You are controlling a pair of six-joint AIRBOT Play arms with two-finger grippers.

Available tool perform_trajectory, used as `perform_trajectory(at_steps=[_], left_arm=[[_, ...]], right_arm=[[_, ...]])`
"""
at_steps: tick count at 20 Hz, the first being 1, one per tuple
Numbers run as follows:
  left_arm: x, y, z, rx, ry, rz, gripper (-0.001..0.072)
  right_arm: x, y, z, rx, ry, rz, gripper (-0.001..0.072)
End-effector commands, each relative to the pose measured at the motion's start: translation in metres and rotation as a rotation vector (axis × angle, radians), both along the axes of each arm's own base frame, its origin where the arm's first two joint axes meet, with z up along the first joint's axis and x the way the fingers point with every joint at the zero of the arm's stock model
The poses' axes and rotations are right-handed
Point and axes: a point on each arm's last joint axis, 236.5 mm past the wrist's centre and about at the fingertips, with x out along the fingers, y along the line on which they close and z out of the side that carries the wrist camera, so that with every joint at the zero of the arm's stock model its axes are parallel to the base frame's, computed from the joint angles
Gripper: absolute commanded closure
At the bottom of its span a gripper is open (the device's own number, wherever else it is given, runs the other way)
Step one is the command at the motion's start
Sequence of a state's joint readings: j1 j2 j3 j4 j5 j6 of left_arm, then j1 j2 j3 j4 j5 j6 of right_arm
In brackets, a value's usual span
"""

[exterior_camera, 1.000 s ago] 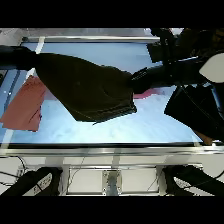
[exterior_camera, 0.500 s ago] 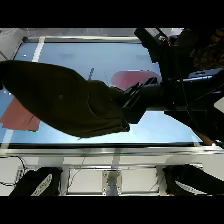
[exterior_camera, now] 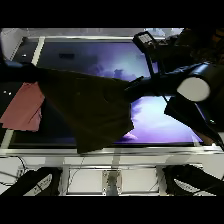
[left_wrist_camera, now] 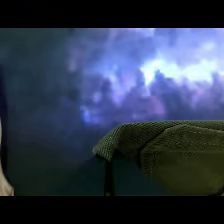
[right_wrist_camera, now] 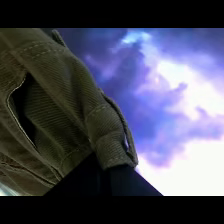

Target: Fold the clothes and pants, and hang the long-sleeved shirts on hangers.

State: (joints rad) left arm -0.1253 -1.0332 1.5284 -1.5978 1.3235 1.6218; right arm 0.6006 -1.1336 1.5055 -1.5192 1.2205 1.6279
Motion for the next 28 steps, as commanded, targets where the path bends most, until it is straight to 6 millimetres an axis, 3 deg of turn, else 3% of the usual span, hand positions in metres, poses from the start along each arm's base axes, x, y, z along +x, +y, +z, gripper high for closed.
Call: perform_trajectory(at_steps=[1, 4, 6, 8, 10, 13, 15, 18, 20, 22, 24, 28], left_arm=[[0.074, -0.004, -0.05, 0.019, -0.036, 0.009, 0.0698], [0.122, -0.01, -0.068, 0.009, -0.116, 0.011, 0.0698], [0.141, -0.011, -0.061, 0.009, -0.193, 0.007, 0.0698], [0.152, -0.007, -0.045, 0.042, -0.279, 0.004, 0.0698], [0.156, -0.006, -0.043, 0.046, -0.298, 0.004, 0.0698], [0.162, -0.013, -0.066, 0.034, -0.254, -0.004, 0.0698], [0.167, -0.026, -0.085, 0.026, -0.219, -0.036, 0.0698], [0.18, -0.053, -0.1, 0.065, -0.249, -0.125, 0.0697], [0.197, -0.067, -0.094, 0.042, -0.336, -0.132, 0.0698], [0.212, -0.073, -0.082, -0.03, -0.422, -0.102, 0.0698], [0.217, -0.071, -0.087, -0.071, -0.419, -0.074, 0.0698], [0.205, -0.069, -0.12, -0.03, -0.287, -0.1, 0.0697]], right_arm=[[0.06, -0.017, -0.044, -0.023, -0.014, -0.073, 0.0704], [0.117, -0.017, -0.066, 0.005, -0.095, -0.12, 0.0703], [0.144, -0.018, -0.072, 0.028, -0.155, -0.146, 0.0704], [0.171, -0.02, -0.07, 0.06, -0.233, -0.171, 0.0703], [0.187, -0.024, -0.079, 0.071, -0.257, -0.192, 0.0704], [0.203, -0.037, -0.125, 0.035, -0.194, -0.224, 0.0703], [0.218, -0.049, -0.143, 0.038, -0.195, -0.255, 0.0704], [0.242, -0.068, -0.135, 0.102, -0.259, -0.324, 0.0703], [0.256, -0.087, -0.12, 0.145, -0.32, -0.372, 0.0704], [0.266, -0.104, -0.11, 0.18, -0.343, -0.418, 0.0704], [0.266, -0.114, -0.111, 0.167, -0.327, -0.429, 0.0704], [0.239, -0.112, -0.149, 0.054, -0.156, -0.359, 0.0703]])
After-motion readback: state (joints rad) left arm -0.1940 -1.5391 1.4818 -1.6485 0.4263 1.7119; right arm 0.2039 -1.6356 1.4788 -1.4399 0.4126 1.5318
